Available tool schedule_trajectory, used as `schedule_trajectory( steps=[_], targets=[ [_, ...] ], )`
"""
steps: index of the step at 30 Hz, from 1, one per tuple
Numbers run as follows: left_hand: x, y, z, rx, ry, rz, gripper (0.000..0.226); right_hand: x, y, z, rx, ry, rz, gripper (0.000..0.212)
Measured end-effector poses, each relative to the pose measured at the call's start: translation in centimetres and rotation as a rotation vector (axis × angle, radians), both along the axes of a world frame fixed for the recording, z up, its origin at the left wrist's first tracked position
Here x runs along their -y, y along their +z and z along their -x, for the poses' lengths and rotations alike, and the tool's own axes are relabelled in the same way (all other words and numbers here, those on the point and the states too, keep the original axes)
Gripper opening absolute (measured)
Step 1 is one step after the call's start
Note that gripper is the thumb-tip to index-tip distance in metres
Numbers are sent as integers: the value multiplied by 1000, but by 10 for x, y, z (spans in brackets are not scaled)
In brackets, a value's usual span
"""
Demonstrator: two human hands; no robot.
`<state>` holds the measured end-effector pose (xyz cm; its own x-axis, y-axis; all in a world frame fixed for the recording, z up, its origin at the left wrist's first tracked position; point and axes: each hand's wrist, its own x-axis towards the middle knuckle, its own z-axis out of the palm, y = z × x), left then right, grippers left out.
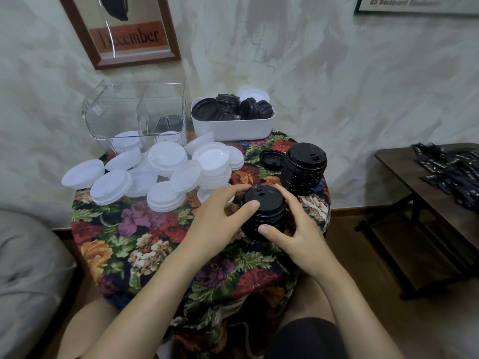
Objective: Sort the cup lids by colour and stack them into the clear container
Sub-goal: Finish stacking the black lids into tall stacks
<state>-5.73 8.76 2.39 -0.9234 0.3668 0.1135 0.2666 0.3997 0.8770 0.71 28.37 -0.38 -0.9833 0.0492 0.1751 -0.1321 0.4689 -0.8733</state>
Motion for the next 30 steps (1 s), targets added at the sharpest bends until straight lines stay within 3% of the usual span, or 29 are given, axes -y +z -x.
schedule_trajectory(
  steps=[6, 13, 30],
  targets=[
    [-1, -9, 2, 89, -112, -118, 54, 2, -4, 5, -28, -51, 55, 68],
    [2, -18, -1, 78, -153, -120, 54, 1, -3, 5, -26, 0, 119, 61],
    [6, -22, 4, 34, -165, -86, 62, -1, 2, 5, -7, 29, 55, 64]
  ],
)
